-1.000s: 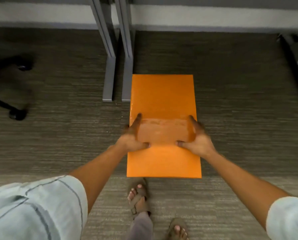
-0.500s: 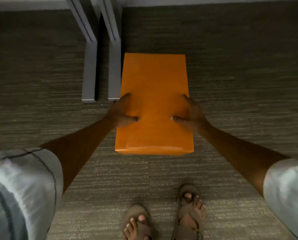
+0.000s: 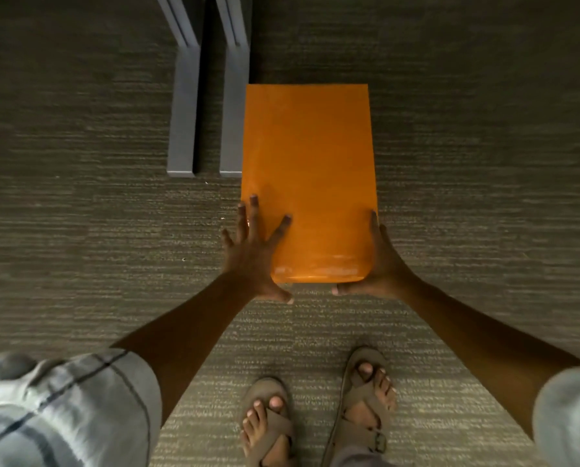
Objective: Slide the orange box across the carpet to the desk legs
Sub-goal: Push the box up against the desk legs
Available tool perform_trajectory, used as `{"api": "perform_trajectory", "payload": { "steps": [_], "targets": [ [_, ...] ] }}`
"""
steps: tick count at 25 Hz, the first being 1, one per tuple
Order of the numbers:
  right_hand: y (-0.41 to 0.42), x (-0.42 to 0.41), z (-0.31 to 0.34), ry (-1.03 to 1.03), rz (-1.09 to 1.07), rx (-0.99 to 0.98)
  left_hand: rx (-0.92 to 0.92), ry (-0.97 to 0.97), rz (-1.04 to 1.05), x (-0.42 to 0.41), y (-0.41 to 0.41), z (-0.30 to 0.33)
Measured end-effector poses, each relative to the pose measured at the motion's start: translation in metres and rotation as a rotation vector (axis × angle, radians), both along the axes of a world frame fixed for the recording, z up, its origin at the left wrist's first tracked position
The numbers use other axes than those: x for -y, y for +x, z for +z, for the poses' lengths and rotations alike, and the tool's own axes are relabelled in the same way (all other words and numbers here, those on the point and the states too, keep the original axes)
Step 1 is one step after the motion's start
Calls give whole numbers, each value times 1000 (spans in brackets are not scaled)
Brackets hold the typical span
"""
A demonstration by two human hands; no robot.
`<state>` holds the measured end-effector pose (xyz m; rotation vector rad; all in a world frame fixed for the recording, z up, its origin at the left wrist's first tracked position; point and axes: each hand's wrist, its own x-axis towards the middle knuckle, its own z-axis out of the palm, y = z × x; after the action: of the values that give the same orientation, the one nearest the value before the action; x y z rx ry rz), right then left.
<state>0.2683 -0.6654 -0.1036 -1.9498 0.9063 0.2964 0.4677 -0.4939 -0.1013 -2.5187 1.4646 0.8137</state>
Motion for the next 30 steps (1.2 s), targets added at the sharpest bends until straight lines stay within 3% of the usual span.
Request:
{"api": "perform_trajectory", "payload": {
  "steps": [5,15,22,30],
  "targets": [
    [-5,2,-16,-81,-5,12,-34,-146,121,-7,-3,-16],
    [4,20,-3,-158,72,141,-2,-279,76,0,23,-7],
    [73,97,14,-296,120,174,48,-361,49,74,97,5],
    [143,160,-17,-386,266,73,80,-187,-31,146,172,-10]
  ]
}}
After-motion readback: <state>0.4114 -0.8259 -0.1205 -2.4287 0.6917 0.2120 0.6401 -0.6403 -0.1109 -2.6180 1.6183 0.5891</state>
